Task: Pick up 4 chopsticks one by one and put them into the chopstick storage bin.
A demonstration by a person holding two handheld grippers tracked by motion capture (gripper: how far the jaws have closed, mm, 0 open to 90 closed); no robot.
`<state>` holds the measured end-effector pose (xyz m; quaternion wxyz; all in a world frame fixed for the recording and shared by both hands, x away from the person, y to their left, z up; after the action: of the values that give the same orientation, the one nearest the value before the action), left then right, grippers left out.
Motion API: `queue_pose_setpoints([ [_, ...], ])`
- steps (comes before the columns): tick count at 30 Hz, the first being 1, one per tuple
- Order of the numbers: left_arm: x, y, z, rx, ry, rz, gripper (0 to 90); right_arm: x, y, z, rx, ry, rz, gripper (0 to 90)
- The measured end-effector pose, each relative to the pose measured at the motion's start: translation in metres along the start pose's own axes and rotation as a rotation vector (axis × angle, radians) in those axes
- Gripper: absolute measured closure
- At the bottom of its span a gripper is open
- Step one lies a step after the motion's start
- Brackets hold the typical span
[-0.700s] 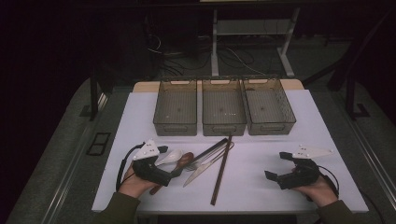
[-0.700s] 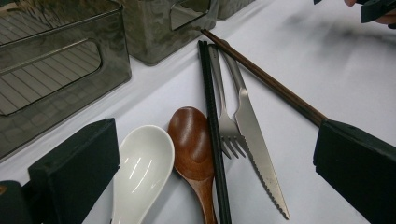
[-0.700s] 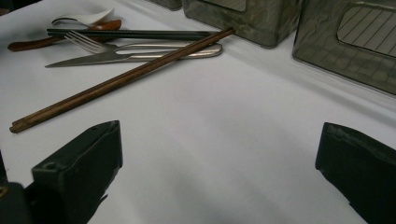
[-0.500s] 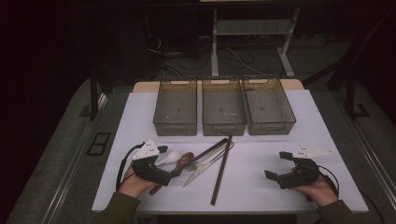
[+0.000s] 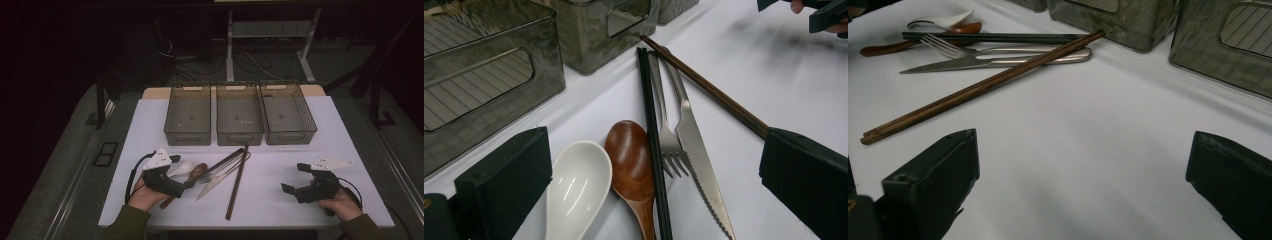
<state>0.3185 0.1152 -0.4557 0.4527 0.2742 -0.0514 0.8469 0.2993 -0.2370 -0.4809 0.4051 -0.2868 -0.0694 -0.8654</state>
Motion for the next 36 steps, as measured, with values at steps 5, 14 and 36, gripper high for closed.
queue_pose_setpoints([
  [5, -0.002, 0.000, 0.003, 0.002, 0.005, 0.000, 0.0, 0.000, 0.001, -0.001, 0.013, -0.006, -0.010, 0.4],
  [14, -0.008, -0.003, 0.007, -0.002, -0.008, 0.008, 0.0, 0.000, 0.003, 0.000, 0.001, -0.004, -0.019, 0.4],
  [36, -0.029, -0.004, 0.022, 0.002, -0.021, -0.003, 10.2, -0.002, 0.003, 0.000, 0.010, 0.001, -0.021, 0.4],
])
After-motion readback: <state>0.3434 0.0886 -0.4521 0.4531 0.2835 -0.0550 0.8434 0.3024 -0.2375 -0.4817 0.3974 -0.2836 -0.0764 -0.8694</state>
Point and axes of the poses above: each handheld gripper's, and its own axes: x roughly backward along the jaws, z roughly out of its top, y roughly to its right, the point moved 8 cm from there along -x, roughly forward along the jaws, and after that the axes turned 5 degrees about x, right-handed, at the moved point
